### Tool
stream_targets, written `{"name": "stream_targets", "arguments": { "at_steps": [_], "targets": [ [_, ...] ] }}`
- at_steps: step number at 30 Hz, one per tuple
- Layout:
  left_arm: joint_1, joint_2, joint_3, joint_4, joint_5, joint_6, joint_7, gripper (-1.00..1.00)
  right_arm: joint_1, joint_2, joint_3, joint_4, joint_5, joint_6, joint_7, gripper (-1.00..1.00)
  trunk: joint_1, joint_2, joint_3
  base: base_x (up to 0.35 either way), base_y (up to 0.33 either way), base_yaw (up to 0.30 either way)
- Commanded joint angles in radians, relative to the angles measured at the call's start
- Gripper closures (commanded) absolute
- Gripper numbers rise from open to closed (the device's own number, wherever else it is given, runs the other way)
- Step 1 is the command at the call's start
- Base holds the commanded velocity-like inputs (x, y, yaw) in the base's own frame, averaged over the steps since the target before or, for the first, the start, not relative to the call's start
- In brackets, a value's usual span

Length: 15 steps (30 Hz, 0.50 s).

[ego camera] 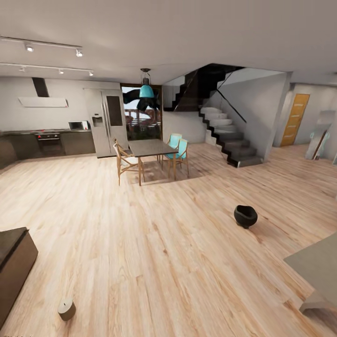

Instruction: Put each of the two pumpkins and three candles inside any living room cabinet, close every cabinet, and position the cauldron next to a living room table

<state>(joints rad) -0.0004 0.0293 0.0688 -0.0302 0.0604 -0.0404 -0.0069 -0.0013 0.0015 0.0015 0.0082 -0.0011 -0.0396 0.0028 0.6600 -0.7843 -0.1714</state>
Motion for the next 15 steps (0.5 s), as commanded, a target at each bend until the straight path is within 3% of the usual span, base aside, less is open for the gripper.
{"name": "stream_targets", "arguments": {
  "at_steps": [1,6,15],
  "targets": [
    [0.000,0.000,0.006,0.000,0.006,-0.002,-0.001,-1.00,0.000,0.000,0.000,0.001,0.000,-0.004,0.000,-1.00,0.001,-0.001,-0.001,0.302,-0.096,0.284],
    [0.000,0.000,0.006,0.000,0.006,-0.002,-0.001,-1.00,0.000,0.000,0.000,0.001,0.001,-0.004,0.000,-1.00,0.001,-0.001,-0.001,0.144,-0.140,0.287],
    [0.000,0.000,0.006,0.000,0.006,-0.002,-0.001,-1.00,0.000,0.000,0.000,0.001,0.001,-0.004,0.000,-1.00,0.001,-0.001,-0.001,0.020,-0.086,0.289]
  ]
}}
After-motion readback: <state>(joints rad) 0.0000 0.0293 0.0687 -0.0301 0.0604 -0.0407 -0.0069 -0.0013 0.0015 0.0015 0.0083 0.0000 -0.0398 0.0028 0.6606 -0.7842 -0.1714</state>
